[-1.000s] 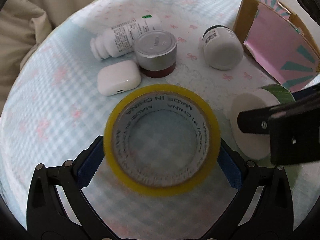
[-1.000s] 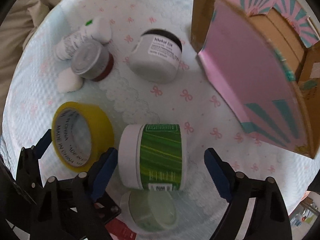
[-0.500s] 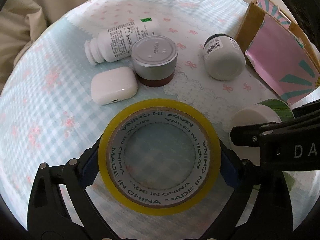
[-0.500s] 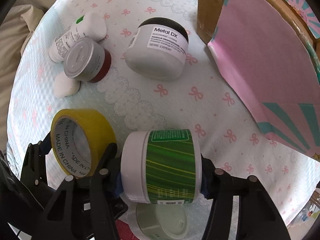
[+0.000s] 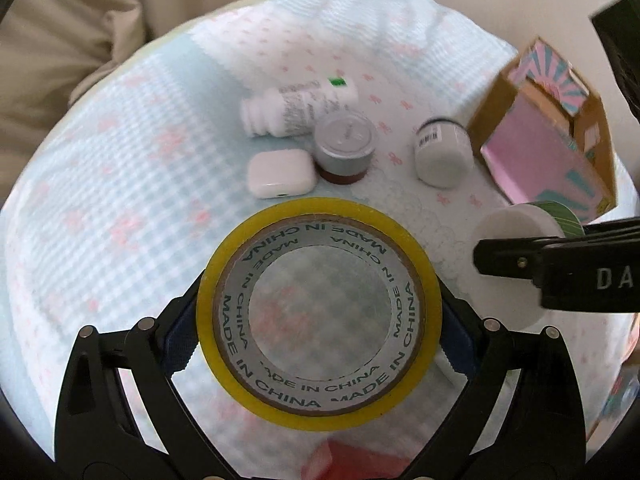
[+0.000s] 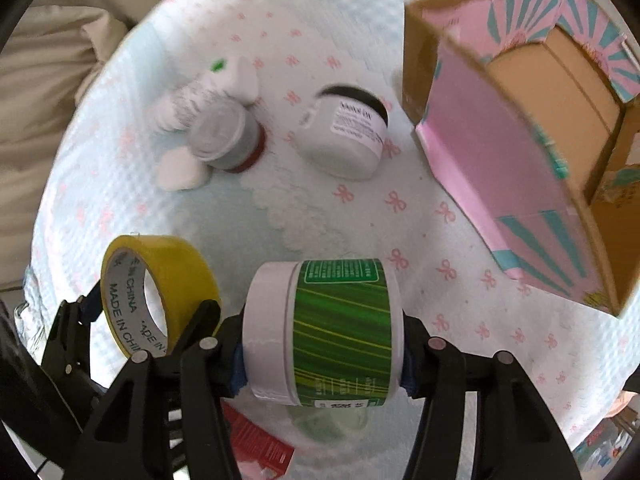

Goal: Organize rigid objects
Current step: 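Carry the tape roll and green-label jar into the cardboard box and release both, then lift both tools out of the box and move back over the bed, then grasp the red box with the left tool while the right tool grasps the silver-lidded tin, then carry the red box and silver tin into the cardboard box and release both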

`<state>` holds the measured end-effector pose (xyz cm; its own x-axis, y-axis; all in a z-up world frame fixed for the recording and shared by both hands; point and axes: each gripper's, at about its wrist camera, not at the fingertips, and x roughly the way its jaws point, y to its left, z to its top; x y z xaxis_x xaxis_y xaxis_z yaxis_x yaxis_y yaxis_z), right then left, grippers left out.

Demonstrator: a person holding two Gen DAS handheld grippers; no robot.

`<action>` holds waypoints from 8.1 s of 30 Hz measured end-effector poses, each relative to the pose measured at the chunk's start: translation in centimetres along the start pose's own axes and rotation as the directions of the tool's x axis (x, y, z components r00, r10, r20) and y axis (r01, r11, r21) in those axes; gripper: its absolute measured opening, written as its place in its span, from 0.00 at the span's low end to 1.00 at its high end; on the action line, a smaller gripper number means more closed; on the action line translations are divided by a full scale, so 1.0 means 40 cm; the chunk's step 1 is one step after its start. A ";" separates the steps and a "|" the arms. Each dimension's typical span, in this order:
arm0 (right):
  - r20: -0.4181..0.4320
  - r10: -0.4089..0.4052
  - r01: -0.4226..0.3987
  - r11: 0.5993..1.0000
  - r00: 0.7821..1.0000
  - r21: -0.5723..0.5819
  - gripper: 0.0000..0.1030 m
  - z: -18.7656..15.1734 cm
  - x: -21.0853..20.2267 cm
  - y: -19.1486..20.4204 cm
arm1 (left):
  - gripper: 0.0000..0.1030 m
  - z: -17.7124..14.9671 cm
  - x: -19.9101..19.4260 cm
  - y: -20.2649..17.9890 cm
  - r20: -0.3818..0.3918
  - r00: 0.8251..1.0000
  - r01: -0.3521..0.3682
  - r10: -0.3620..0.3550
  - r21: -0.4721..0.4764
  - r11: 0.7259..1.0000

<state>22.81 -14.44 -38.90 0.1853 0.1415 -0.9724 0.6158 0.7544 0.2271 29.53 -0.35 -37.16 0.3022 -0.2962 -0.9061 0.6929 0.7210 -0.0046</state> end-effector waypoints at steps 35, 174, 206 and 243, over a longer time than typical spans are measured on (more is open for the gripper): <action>0.028 0.028 -0.014 0.911 0.999 -0.413 0.51 0.230 -0.562 -0.453 | 0.94 0.327 -0.361 -0.549 0.080 0.997 0.020 -0.008 -0.160 0.987; -0.104 -0.091 -0.013 0.687 0.990 -0.727 0.64 0.314 0.236 0.301 | 0.46 -0.312 0.126 0.046 -0.426 0.904 -0.360 -0.023 -0.792 0.493; -0.087 -0.004 -0.060 0.690 0.996 -0.722 0.51 0.203 0.065 0.237 | 0.37 -0.443 -0.103 0.033 -0.245 0.969 -0.231 0.024 -0.868 0.439; 0.038 0.151 -0.103 0.817 0.988 -0.568 0.51 0.067 -0.519 -0.258 | 0.37 0.117 -0.431 -0.341 0.091 0.995 0.028 0.031 -0.583 0.812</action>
<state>14.65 -26.88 -20.93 0.3054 0.2292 -0.9242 0.0491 0.9655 0.2557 17.94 -8.01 -19.49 0.3819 -0.3299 -0.8633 0.1894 0.9422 -0.2763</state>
